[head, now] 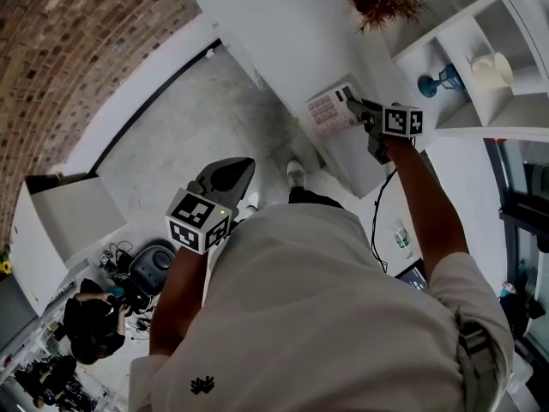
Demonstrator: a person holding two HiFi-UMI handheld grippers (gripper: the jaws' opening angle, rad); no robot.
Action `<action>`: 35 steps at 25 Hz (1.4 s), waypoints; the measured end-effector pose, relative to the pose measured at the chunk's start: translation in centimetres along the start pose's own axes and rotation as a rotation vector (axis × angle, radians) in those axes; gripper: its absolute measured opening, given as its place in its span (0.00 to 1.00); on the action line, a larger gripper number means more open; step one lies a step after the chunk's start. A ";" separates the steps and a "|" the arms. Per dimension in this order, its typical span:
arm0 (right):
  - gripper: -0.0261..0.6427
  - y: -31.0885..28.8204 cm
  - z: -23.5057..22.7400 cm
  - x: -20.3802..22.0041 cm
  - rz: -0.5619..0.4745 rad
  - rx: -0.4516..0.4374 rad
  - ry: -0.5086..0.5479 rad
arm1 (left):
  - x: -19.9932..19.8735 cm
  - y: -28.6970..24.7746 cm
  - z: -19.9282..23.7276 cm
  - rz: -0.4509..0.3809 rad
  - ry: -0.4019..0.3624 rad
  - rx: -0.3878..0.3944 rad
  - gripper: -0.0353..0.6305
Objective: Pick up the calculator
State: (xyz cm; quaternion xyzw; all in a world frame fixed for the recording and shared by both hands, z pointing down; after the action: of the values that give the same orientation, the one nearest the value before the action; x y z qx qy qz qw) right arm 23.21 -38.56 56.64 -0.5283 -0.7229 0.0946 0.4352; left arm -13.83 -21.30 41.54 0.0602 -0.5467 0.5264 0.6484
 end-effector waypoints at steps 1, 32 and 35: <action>0.15 0.1 0.4 0.0 -0.006 0.004 0.003 | 0.3 0.4 0.0 -0.002 -0.001 0.001 0.06; 0.15 1.7 21.3 5.1 -0.066 -0.075 0.089 | 10.2 14.5 -0.6 -0.075 -0.016 0.025 0.06; 0.15 1.9 23.2 6.4 -0.063 -0.079 0.097 | 11.6 15.9 -1.0 -0.080 -0.011 0.028 0.06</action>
State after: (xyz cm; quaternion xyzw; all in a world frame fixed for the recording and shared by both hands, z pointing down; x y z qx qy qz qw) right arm 7.17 -24.81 44.92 -0.5262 -0.7204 0.0265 0.4510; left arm -26.84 -6.54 42.26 0.0938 -0.5402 0.5072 0.6650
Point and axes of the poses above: the fingertips, and each gripper's own axes: y backward along the fingers, z to its left, x out of its underside, the point moved 10 cm from there along y, backward along the fingers, and after that the axes turned 6 degrees about x, right-handed, at the moved point
